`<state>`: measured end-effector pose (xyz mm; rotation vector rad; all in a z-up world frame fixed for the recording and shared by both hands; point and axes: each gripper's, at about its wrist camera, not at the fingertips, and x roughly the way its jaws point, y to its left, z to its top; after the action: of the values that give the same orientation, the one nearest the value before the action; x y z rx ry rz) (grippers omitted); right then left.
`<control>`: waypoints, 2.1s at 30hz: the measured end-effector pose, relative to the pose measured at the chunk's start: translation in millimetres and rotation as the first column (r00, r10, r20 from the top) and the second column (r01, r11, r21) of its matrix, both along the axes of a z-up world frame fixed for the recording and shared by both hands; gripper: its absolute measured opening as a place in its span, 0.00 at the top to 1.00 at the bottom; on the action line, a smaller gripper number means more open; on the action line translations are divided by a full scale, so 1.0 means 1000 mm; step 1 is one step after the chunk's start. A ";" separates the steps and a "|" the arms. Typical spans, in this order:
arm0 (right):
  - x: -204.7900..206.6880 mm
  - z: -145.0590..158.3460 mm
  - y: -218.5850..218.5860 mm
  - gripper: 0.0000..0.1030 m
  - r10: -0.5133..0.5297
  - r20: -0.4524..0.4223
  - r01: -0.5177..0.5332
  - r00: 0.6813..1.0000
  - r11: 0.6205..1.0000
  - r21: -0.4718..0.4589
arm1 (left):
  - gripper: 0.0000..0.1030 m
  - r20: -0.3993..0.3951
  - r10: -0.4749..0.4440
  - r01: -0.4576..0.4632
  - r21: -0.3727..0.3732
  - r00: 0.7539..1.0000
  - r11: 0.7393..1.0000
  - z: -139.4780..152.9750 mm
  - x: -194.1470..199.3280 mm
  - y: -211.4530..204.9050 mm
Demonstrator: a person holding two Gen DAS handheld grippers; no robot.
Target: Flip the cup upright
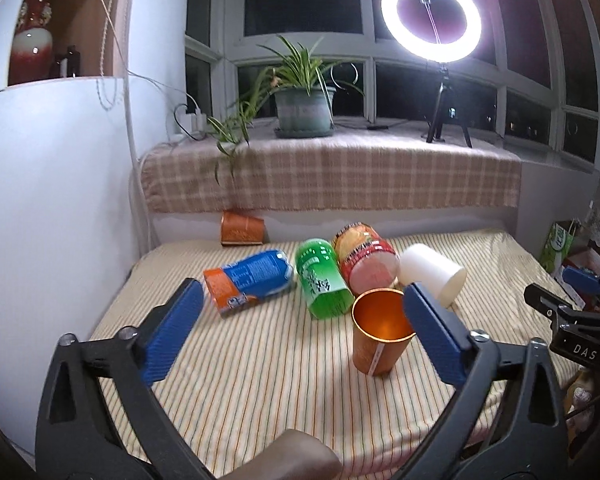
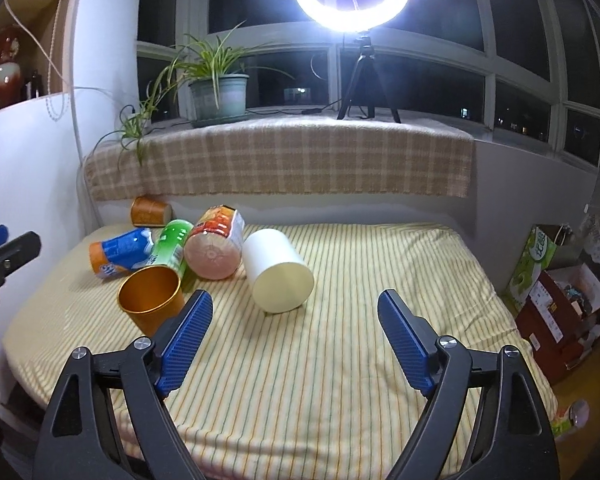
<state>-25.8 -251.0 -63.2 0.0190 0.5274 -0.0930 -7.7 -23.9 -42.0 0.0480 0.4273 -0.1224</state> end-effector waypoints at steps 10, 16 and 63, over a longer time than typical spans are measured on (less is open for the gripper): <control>-0.001 0.001 -0.002 0.17 -0.019 0.011 0.019 1.000 1.000 0.005 | 0.00 0.018 0.007 -0.008 0.015 1.000 1.000 0.005 -0.005 -0.001; -0.001 0.001 -0.002 0.17 -0.020 0.009 0.020 1.000 1.000 0.005 | 0.00 0.015 0.016 -0.016 0.018 1.000 1.000 0.005 -0.004 0.000; 0.003 -0.008 -0.006 0.17 -0.036 -0.020 0.036 0.999 0.999 0.020 | 0.00 0.007 0.044 -0.044 0.036 0.999 0.998 0.006 0.001 0.003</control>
<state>-22.5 -256.6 -70.9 0.0475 0.5481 -0.1232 -6.9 -20.8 -35.7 0.0744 0.4244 -0.0708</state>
